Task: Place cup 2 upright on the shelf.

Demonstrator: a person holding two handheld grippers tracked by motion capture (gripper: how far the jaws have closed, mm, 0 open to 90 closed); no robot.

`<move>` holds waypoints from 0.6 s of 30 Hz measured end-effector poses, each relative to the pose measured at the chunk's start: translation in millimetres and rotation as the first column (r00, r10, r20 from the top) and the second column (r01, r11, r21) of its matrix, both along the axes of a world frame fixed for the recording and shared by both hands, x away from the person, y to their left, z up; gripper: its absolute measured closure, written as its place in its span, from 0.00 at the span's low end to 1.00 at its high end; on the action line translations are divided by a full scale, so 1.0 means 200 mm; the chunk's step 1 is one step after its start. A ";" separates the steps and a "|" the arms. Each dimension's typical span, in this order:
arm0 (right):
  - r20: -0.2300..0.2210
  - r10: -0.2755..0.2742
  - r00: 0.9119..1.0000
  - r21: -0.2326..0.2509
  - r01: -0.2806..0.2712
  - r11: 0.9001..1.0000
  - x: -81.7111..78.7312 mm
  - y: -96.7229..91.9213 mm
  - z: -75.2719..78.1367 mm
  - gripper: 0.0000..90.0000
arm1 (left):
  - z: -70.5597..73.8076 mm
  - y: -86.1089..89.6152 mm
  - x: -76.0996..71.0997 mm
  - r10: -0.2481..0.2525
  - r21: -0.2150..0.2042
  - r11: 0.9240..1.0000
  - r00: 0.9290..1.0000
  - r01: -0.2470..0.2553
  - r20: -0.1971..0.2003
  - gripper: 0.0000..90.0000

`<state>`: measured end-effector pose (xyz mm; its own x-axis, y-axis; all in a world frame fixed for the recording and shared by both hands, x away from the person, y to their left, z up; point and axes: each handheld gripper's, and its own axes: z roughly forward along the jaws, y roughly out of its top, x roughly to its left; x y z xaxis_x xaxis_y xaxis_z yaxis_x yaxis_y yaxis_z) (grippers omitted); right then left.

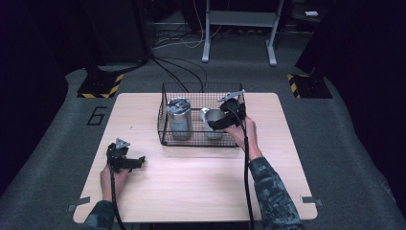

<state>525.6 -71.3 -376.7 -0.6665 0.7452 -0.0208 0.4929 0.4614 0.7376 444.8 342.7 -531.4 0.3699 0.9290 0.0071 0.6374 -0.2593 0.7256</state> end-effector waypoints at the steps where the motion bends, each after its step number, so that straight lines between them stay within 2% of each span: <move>1: 0.001 0.001 1.000 0.003 -0.001 1.000 -0.02 -0.01 0.01 0.00 | 0.00 0.00 0.00 -0.001 -0.001 1.000 1.000 0.001 0.000 0.01; 10: 0.048 0.057 0.997 -0.006 -0.057 0.998 -0.23 -0.09 0.09 0.00 | 0.00 0.00 0.00 0.000 -0.001 1.000 1.000 0.000 0.000 0.01; 12: 0.048 0.058 0.997 -0.007 -0.058 0.998 -0.28 -0.11 0.09 0.00 | 0.00 0.00 0.00 0.000 -0.001 1.000 1.000 0.000 0.000 0.01; 13: 0.067 0.077 0.995 -0.017 -0.076 0.997 -0.29 -0.12 0.09 0.00 | 0.00 0.00 0.00 0.000 -0.001 1.000 1.000 0.000 -0.001 0.01; 14: 0.053 0.070 0.996 -0.017 -0.069 0.997 -0.32 -0.13 0.09 0.00 | 0.00 0.00 0.00 0.001 0.000 1.000 1.000 -0.001 0.000 0.01; 15: 0.066 0.074 0.995 -0.019 -0.073 0.997 -0.33 -0.14 0.09 0.00 | 0.00 0.00 0.00 0.000 -0.001 1.000 1.000 0.000 0.000 0.01; 18: 0.068 0.071 0.995 -0.029 -0.069 0.997 -0.39 -0.18 0.07 0.00 | 0.00 0.00 0.00 0.000 -0.001 1.000 1.000 0.000 0.000 0.01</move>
